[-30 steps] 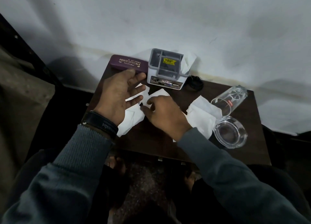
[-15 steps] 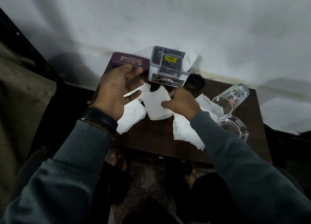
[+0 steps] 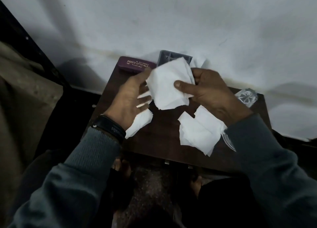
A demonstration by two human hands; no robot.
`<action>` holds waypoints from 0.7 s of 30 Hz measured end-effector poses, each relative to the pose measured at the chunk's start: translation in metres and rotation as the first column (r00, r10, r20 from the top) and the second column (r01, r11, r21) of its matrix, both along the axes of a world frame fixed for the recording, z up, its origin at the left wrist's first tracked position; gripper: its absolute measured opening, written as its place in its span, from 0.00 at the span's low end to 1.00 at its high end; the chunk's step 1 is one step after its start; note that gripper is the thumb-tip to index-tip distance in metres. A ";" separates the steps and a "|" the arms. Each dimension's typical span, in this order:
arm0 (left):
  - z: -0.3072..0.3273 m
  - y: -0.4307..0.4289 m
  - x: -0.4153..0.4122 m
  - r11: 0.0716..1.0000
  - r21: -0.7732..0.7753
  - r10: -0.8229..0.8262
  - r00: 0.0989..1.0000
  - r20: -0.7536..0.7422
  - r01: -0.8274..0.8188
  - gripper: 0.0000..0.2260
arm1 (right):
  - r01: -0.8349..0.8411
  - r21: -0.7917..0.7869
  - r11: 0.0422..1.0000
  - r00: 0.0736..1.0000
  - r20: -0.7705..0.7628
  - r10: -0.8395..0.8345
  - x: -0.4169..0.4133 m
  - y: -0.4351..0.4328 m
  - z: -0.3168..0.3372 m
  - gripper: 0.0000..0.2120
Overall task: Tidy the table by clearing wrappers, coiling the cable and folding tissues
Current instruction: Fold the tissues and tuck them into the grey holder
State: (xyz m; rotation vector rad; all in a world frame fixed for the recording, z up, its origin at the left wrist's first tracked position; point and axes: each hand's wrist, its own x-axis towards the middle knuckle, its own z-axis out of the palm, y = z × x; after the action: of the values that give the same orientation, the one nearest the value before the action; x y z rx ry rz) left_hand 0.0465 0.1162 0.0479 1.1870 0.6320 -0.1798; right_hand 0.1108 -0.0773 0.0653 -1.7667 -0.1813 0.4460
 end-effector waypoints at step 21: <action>-0.002 0.033 -0.001 0.876 -0.359 0.384 0.916 0.112 -0.324 0.21 | -0.222 -0.660 0.718 0.739 0.367 0.565 -0.064 0.083 -0.103 0.22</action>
State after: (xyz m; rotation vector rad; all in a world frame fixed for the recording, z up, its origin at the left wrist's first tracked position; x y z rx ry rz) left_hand 0.0459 0.1488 0.0458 0.7317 0.6211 0.1306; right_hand 0.0467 0.0059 -0.0379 -2.4517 -0.9697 0.3079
